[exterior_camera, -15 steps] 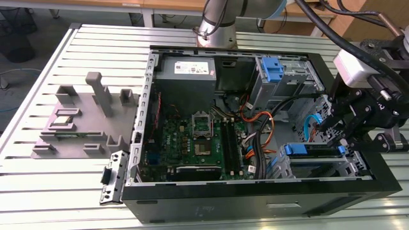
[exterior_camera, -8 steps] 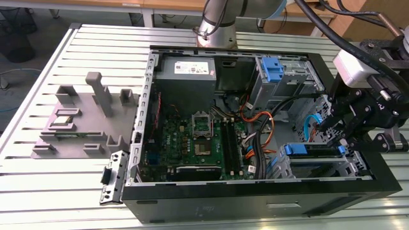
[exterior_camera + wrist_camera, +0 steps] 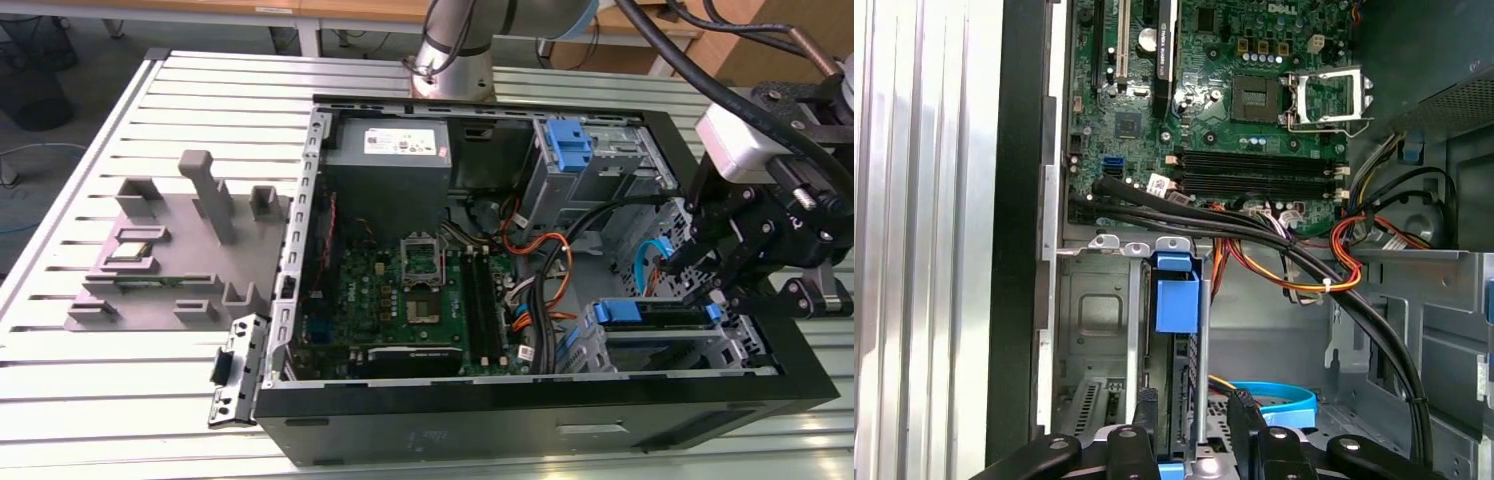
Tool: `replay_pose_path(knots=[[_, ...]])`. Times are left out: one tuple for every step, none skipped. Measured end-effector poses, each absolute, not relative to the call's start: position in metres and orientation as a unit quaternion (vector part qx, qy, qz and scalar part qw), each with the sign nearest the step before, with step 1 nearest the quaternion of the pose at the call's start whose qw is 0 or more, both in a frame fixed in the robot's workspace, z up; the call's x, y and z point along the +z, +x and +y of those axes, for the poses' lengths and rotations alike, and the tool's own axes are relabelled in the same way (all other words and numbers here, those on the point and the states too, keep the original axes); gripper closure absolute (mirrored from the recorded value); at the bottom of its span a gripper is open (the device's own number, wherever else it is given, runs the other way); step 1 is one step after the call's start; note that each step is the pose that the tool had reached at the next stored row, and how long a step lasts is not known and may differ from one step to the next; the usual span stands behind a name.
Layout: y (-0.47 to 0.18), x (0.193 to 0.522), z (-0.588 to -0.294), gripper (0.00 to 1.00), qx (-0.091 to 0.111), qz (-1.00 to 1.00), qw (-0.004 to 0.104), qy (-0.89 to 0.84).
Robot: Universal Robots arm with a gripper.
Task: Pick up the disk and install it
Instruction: 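Insert the first disk wire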
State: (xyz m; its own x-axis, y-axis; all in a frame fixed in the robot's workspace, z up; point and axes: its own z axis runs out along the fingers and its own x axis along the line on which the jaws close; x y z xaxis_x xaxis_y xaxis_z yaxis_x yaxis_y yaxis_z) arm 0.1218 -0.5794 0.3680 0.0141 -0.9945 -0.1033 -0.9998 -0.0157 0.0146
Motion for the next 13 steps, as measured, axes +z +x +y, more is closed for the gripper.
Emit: replay_pose_path(knots=[[0.122,0.368,-0.579,0.58,0.043,0.701,0.032,-0.711],[0.122,0.368,-0.578,0.58,0.043,0.701,0.032,-0.711],[0.122,0.368,-0.577,0.58,0.043,0.701,0.033,-0.711],[0.122,0.368,-0.575,0.58,0.044,0.701,0.033,-0.711],[0.122,0.368,-0.573,0.58,0.044,0.701,0.033,-0.711],[0.122,0.368,-0.571,0.58,0.044,0.701,0.033,-0.711],[0.122,0.367,-0.57,0.58,0.044,0.701,0.033,-0.711],[0.122,0.367,-0.569,0.58,0.044,0.701,0.033,-0.711],[0.123,0.366,-0.568,0.58,0.044,0.701,0.034,-0.711],[0.124,0.365,-0.566,0.58,0.044,0.701,0.034,-0.711],[0.125,0.364,-0.565,0.58,0.044,0.701,0.034,-0.711],[0.126,0.363,-0.564,0.58,0.045,0.701,0.034,-0.711],[0.127,0.362,-0.563,0.58,0.045,0.701,0.034,-0.711]])
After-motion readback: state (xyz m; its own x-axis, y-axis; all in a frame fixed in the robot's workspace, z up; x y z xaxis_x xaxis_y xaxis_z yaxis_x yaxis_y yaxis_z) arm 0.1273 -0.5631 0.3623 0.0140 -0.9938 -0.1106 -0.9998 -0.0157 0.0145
